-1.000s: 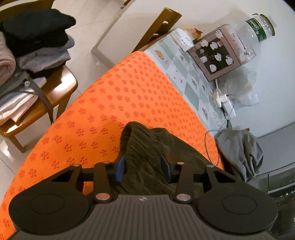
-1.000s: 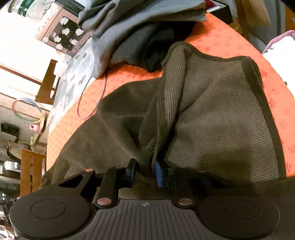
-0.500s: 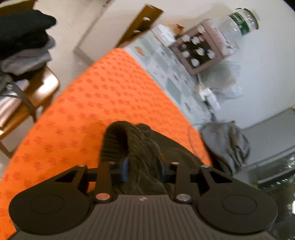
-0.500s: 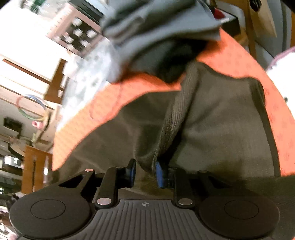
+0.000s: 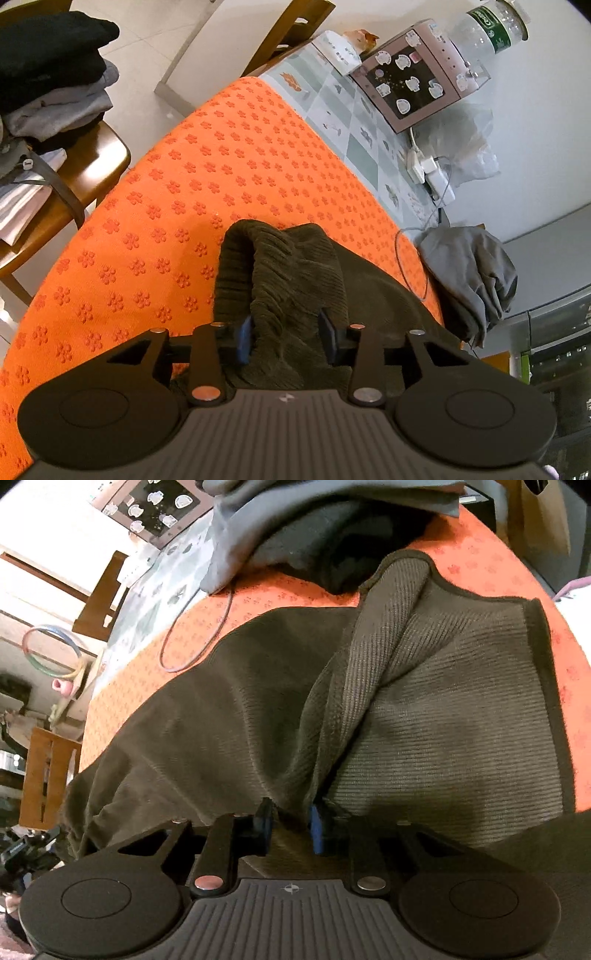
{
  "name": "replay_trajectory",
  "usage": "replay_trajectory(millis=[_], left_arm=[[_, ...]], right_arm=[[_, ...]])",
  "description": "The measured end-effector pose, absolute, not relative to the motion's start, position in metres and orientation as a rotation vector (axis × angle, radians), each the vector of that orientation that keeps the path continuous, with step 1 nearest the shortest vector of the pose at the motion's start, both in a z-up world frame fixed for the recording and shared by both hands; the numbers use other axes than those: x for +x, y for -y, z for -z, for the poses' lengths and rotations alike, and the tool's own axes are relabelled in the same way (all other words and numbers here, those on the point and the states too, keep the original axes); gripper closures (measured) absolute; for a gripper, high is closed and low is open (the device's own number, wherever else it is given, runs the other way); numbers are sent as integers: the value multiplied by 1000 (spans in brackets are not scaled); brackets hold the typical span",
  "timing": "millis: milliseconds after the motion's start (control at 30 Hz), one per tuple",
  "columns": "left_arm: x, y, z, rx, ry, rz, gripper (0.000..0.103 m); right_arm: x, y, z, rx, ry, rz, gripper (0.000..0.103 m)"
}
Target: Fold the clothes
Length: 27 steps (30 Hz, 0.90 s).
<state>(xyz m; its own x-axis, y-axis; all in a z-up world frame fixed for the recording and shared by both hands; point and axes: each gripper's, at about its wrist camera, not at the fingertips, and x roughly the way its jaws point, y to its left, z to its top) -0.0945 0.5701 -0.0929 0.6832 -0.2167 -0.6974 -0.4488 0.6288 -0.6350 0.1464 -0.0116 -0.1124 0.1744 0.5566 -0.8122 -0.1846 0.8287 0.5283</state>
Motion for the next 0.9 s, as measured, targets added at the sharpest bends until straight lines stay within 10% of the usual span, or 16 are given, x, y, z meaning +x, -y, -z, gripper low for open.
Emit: replay_trajectory(millis=[167, 267, 900], left_arm=[[-88, -571, 96, -888, -848, -130, 57], [-86, -568, 93, -883, -820, -121, 93], [-87, -614, -27, -1168, -268, 5, 94]], right_arm=[[144, 11, 100, 343, -1251, -547, 92], [144, 15, 91, 366, -1219, -529, 93], [145, 62, -73, 540, -749, -541, 94]])
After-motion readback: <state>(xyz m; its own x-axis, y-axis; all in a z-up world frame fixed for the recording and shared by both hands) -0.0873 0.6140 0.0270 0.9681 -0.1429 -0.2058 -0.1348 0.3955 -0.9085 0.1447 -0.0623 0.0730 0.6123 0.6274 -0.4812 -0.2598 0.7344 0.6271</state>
